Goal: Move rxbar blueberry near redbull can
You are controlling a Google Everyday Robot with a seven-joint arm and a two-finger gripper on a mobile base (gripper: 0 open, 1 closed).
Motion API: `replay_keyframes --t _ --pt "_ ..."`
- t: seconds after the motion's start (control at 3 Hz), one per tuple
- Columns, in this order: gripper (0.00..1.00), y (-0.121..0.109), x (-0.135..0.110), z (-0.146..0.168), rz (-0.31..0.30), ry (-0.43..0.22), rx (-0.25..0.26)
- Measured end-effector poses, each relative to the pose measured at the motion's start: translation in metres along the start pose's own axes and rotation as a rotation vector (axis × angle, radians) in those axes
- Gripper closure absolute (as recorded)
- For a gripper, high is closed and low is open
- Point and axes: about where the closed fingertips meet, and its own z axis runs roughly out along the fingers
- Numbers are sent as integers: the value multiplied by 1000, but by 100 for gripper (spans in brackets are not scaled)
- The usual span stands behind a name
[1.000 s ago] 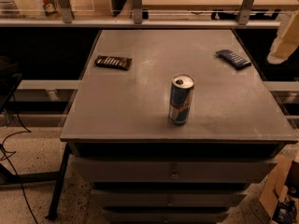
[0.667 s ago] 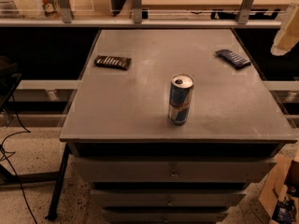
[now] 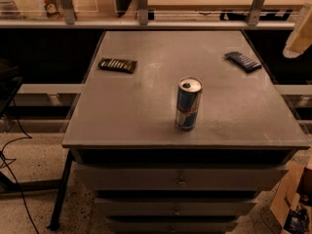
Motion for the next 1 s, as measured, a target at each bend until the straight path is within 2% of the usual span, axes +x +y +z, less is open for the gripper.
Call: replay_keyframes --t 0.33,0.67,1.0 --pt "0 -14 5 10 -10 -79 68" --pt "0 -40 10 30 1 -186 140" --pt "0 -63 15 60 43 -255 176"
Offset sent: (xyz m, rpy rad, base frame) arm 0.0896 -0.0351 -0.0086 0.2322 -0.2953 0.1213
